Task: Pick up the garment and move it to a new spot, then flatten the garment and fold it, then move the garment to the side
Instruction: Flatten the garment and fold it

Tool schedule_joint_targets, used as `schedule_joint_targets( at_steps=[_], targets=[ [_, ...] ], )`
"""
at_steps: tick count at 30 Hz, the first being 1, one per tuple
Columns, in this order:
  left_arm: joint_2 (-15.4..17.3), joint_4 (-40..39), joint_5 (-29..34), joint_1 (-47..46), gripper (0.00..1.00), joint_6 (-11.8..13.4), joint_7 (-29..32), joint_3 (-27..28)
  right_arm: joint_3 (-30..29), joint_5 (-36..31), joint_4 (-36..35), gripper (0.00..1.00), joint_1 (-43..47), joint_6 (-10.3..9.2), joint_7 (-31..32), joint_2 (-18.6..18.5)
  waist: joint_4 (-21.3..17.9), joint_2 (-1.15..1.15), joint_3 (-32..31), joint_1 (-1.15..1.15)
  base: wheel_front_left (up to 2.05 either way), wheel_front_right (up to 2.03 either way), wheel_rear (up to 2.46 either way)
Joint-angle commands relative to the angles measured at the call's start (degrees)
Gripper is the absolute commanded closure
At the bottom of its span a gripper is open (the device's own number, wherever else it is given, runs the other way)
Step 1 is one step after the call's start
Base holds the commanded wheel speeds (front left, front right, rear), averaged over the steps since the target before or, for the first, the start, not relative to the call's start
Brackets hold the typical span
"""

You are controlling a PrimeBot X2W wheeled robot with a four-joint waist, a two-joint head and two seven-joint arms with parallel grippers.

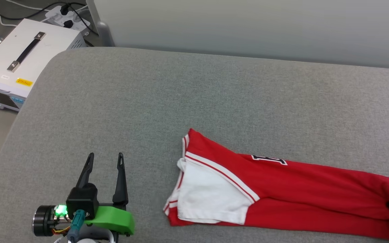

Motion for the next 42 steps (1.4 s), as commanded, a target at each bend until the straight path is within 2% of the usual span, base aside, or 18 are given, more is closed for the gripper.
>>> schedule_joint_targets(
  at_steps=[1, 6, 10, 17, 23, 30, 35, 42],
  targets=[
    [-0.6, 0.1, 0.9, 1.2, 0.00, -0.6, -0.3, 0.4, -0.8, 0.3, 1.2, 1.00, 0.7, -0.10, -0.7, -1.6, -0.3, 0.00, -0.5, 0.00, 0.00, 0.00, 0.00],
    [-1.1, 0.5, 2.0, 1.5, 0.00, -2.1, -0.3, 1.5, -3.3, 1.2, 3.3, 1.00, 2.3, -0.10, -0.7, -4.7, -0.2, 0.00, -1.4, 0.00, 0.00, 0.00, 0.00],
    [-1.5, 0.5, 2.7, 2.0, 0.00, -2.9, -0.3, 2.4, -4.0, 0.9, 2.1, 1.00, 4.1, -0.10, 0.2, -6.9, -0.2, 0.00, -2.0, 0.00, 0.00, 0.00, 0.00],
    [-2.2, 0.8, 3.8, 3.0, 0.00, -4.0, -0.3, 3.3, -4.9, 3.2, -8.1, 1.00, 6.7, -0.10, 3.3, -7.0, -0.5, 0.00, -2.8, 0.00, 0.00, 0.00, 0.00],
    [-2.8, 1.0, 4.5, 3.2, 0.00, -4.6, -0.3, 3.6, -5.4, 4.6, -21.2, 1.00, 8.6, -0.10, 7.2, -5.0, -0.4, 0.00, -2.9, 0.00, 0.00, 0.00, 0.00],
    [-3.5, 1.2, 5.1, 1.7, 0.00, -5.0, -0.3, 3.7, -2.1, -0.4, -29.9, 1.00, 4.7, -0.10, 13.5, -0.6, 0.0, 0.00, -1.0, 0.00, 0.00, 0.00, 0.00],
    [-4.0, 1.4, 5.4, 0.0, 0.00, -5.3, -0.3, 3.7, 3.2, -3.8, -31.3, 1.00, -1.8, -0.10, 17.0, 4.7, 0.7, 0.00, 0.5, 0.00, 0.00, 0.00, 0.00],
    [-4.6, 1.7, 5.7, -1.6, 0.00, -5.8, -0.3, 3.6, 12.5, -8.0, -27.4, 1.00, -11.9, -0.10, 18.5, 10.7, 1.6, 0.00, 2.3, 0.00, 0.00, 0.00, 0.00]
  ],
)
